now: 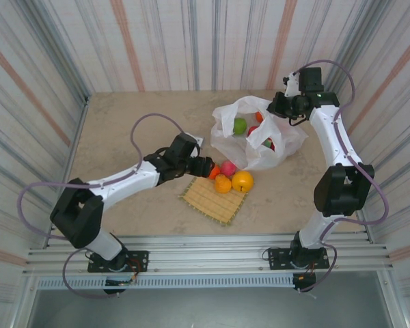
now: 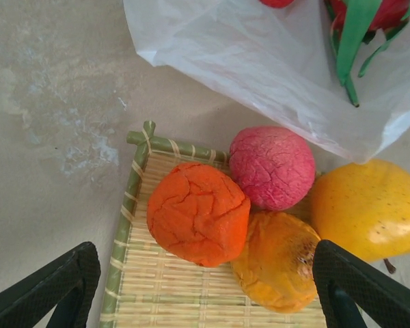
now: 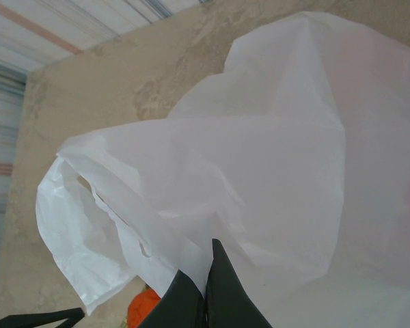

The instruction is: Place the fruits into the plastic bag

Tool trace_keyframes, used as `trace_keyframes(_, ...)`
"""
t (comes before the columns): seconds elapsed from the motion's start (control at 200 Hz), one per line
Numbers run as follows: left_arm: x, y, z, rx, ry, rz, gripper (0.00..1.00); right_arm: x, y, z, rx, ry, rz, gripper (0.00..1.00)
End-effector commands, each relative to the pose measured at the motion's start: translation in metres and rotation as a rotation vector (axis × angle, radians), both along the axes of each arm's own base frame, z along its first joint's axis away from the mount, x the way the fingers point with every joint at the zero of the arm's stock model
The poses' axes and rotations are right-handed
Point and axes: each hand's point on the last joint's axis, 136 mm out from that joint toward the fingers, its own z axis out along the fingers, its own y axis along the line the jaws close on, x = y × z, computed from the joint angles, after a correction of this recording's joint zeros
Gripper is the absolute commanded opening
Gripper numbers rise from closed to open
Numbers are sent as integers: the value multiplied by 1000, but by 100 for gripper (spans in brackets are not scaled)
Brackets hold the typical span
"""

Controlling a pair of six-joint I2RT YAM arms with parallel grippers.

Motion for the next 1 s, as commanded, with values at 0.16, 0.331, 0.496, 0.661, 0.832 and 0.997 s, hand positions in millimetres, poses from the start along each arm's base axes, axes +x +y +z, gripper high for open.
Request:
trace_keyframes(0.16,21,-20,-24,-13,81,22,85,-2,1,0,17,3,14,0)
trace_keyframes(0.331,31,-24,-39,-9,101,38,83,-5,1,-2,17,3,16,0)
trace_keyframes(0.496,29,-30,-50,-11,136,17,83,-5,-1,-2,16,3,13,0)
trace_keyframes(0.661,27,-24,-58,15,144,29,81,-5,0,-2,17,3,13,0)
trace_keyframes(0.832,24,-19,-61,32,144,32,79,-5,0,-4,17,7,15,0)
trace_keyframes(0.997,20,-12,-67,65,153,33,80,-6,0,-4,17,7,14,0)
